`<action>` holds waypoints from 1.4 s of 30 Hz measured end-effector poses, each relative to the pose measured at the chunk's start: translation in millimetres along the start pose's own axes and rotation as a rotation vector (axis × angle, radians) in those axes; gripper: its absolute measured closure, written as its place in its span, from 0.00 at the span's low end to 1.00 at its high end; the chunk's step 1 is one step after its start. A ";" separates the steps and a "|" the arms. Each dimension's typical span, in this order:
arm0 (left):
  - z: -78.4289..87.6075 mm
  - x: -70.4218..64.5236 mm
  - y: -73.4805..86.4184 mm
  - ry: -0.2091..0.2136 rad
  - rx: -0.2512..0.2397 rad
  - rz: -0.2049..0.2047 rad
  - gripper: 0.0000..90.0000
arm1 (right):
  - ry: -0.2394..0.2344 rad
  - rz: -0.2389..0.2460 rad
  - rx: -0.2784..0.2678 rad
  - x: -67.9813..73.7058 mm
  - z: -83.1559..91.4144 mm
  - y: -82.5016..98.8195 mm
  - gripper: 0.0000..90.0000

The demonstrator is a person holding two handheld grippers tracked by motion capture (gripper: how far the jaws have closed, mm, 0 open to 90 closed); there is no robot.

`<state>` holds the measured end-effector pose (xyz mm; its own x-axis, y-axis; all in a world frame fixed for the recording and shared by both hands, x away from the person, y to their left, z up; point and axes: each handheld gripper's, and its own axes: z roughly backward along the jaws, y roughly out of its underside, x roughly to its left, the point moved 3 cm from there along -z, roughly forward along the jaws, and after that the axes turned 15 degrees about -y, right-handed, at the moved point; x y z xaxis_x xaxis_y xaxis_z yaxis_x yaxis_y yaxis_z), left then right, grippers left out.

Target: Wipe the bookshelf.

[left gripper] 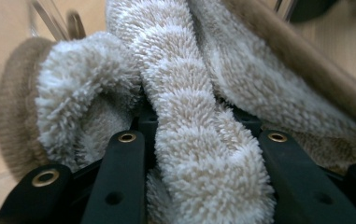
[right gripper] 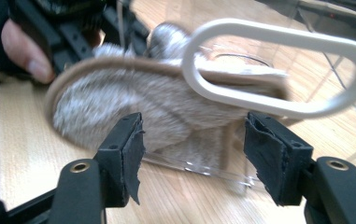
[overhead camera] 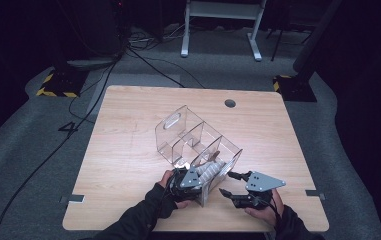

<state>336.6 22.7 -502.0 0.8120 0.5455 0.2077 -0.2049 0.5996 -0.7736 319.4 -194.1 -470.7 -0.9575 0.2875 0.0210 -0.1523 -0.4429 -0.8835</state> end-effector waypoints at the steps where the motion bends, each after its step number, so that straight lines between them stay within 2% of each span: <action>1: -1.0 -0.2 1.0 0.001 0.005 -0.001 0.74 | 0.002 -0.006 -0.001 -1.2 1.1 1.1 0.43; 3: -0.9 -0.4 0.5 -0.005 0.009 -0.010 0.74 | 0.007 -0.009 0.001 -2.9 3.2 2.7 0.43; 7: 5.4 0.3 -5.7 -0.020 -0.016 -0.026 0.74 | 0.015 -0.005 0.003 -4.4 5.9 2.9 0.44; 14: 34.2 14.1 -38.3 -0.049 -0.178 0.031 0.74 | 0.049 -0.023 0.001 -16.4 16.8 7.2 0.44; 18: 42.0 19.3 -55.6 -0.056 -0.232 0.035 0.74 | 0.066 -0.055 -0.006 -24.3 23.3 10.7 0.42; 21: 40.9 24.1 -63.0 -0.049 -0.255 0.052 0.74 | 0.068 -0.066 -0.001 -27.0 24.2 13.0 0.40; 24: 34.5 25.5 -64.9 -0.046 -0.248 0.051 0.74 | 0.059 -0.065 0.009 -28.2 23.0 14.5 0.39; 29: 25.8 21.6 -57.8 -0.042 -0.202 0.030 0.74 | 0.057 -0.063 0.031 -29.5 21.6 17.6 0.39; 30: 24.4 19.1 -50.9 -0.041 -0.174 0.008 0.74 | 0.060 -0.070 0.031 -30.0 21.9 18.2 0.39; 33: 23.7 16.1 -42.8 -0.044 -0.141 -0.016 0.74 | 0.062 -0.067 0.032 -31.0 23.2 18.2 0.39; 34: 23.7 16.1 -42.8 -0.044 -0.141 -0.016 0.74 | 0.062 -0.067 0.032 -31.0 23.2 18.2 0.39; 42: 9.8 5.6 -14.8 -0.021 -0.031 -0.061 0.74 | 0.070 -0.075 0.032 -33.0 23.4 18.6 0.39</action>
<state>338.9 22.6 -483.5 0.8106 0.5210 0.2673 -0.1381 0.6136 -0.7774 342.5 -231.7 -476.9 -0.9239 0.3791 0.0526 -0.2316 -0.4442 -0.8655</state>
